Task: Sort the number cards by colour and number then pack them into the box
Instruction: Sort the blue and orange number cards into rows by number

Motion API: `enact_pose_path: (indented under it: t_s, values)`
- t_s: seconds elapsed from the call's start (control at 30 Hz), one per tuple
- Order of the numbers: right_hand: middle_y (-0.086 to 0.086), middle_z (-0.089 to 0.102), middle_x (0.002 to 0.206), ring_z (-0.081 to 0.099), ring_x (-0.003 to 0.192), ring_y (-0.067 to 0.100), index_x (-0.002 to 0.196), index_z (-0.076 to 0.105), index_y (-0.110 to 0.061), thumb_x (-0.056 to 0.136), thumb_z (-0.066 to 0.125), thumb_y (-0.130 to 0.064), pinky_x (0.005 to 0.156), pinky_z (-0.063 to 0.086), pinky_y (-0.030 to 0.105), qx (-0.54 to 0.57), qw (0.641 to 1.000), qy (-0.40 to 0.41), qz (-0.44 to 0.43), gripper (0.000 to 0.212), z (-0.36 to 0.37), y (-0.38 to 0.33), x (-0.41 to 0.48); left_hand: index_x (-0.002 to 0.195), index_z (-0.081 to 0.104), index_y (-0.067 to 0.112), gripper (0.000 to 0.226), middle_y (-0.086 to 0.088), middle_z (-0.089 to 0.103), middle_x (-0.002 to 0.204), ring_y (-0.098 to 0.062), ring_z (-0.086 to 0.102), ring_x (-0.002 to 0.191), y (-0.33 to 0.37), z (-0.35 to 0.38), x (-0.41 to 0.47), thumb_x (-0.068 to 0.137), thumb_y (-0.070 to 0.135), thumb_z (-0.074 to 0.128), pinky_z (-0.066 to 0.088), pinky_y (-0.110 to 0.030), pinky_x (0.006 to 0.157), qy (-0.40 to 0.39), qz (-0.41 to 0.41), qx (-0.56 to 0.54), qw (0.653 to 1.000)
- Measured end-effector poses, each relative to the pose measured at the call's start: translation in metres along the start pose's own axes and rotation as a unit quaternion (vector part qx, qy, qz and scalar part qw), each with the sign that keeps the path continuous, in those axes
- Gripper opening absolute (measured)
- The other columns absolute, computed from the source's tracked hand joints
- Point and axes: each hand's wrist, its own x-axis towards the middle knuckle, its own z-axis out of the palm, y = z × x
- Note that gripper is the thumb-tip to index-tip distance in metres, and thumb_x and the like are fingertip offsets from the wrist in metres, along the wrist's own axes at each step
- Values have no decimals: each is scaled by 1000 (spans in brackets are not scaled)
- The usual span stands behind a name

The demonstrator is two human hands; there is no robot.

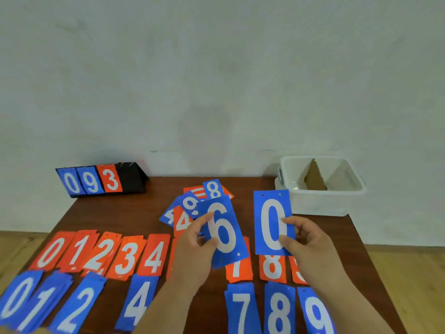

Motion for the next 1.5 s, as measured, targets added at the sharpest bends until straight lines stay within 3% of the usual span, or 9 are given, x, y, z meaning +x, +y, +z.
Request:
enact_pose_path:
  t_s: [0.3, 0.5, 0.63, 0.83, 0.97, 1.13, 1.27, 1.37, 1.5]
  values:
    - [5, 74, 100, 74, 87, 31, 104, 68, -44, 91, 74, -15, 72, 62, 57, -2, 997, -64, -47, 32, -11, -15, -47, 113, 65, 28, 28, 7, 75, 112, -16, 73, 103, 36, -23, -68, 94, 9, 69, 63, -43, 80, -93, 18, 93, 991]
    - [4, 68, 80, 60, 59, 15, 102, 70, -37, 89, 75, -12, 55, 51, 25, -26, 990, -116, -72, 29, 13, -22, -57, 100, 68, 44, 22, 15, 71, 111, -12, 68, 106, 54, -40, -84, 98, 22, 66, 60, -39, 87, -188, 64, 239, 951]
    - [-7, 53, 60, 44, 59, 18, 94, 73, -37, 86, 76, -8, 58, 41, 31, -16, 984, -171, -44, 30, 42, -26, -64, 110, 68, 47, 26, 15, 69, 113, -13, 66, 106, 59, -62, -90, 100, 23, 64, 58, -39, 90, -205, 66, 232, 949]
    - [6, 73, 101, 71, 96, 24, 102, 72, -43, 81, 84, -17, 86, 61, 47, -34, 976, -205, -64, 36, 94, -35, -75, 118, 69, 45, 35, 17, 72, 111, -5, 71, 98, 51, -98, -86, 93, 20, 73, 61, -29, 83, -93, 44, 113, 988]
    - [4, 77, 92, 76, 87, 20, 113, 67, -33, 87, 77, -8, 83, 62, 45, -12, 977, -208, -49, 37, 109, -41, -78, 111, 72, 41, 36, 9, 70, 119, -9, 71, 101, 43, -124, -74, 93, 10, 71, 62, -29, 77, 30, 50, 28, 998]
    - [7, 75, 86, 76, 79, 24, 115, 67, -26, 90, 68, 4, 73, 63, 45, 33, 997, -47, -50, 39, 113, -46, -70, 120, 68, 39, 40, 10, 66, 122, -19, 70, 99, 27, -166, -58, 97, 7, 64, 63, -31, 68, 153, 44, 59, 986]
    - [4, 70, 88, 72, 73, 21, 108, 71, -33, 91, 69, -4, 63, 57, 40, 83, 991, 85, -66, 34, 121, -39, -63, 113, 69, 37, 33, 13, 67, 104, -9, 66, 71, 12, -167, -53, 98, 9, 63, 63, -43, 65, 122, 11, 43, 992]
    - [10, 62, 79, 58, 64, 26, 103, 71, -33, 87, 74, -9, 63, 50, 42, 135, 980, 133, -59, 29, 145, -31, -70, 118, 68, 35, 27, 4, 68, 101, -6, 50, 55, 4, -150, -57, 95, 21, 69, 47, -22, 49, 87, 13, 26, 996]
    - [0, 54, 72, 51, 61, 16, 91, 68, -29, 83, 78, -10, 59, 44, 33, 60, 985, 146, -63, 23, 181, -15, -97, 122, 60, 45, 40, 21, 61, 111, -7, 66, 84, 0, -127, -61, 90, 26, 74, 60, -28, 72, 85, 37, -15, 996]
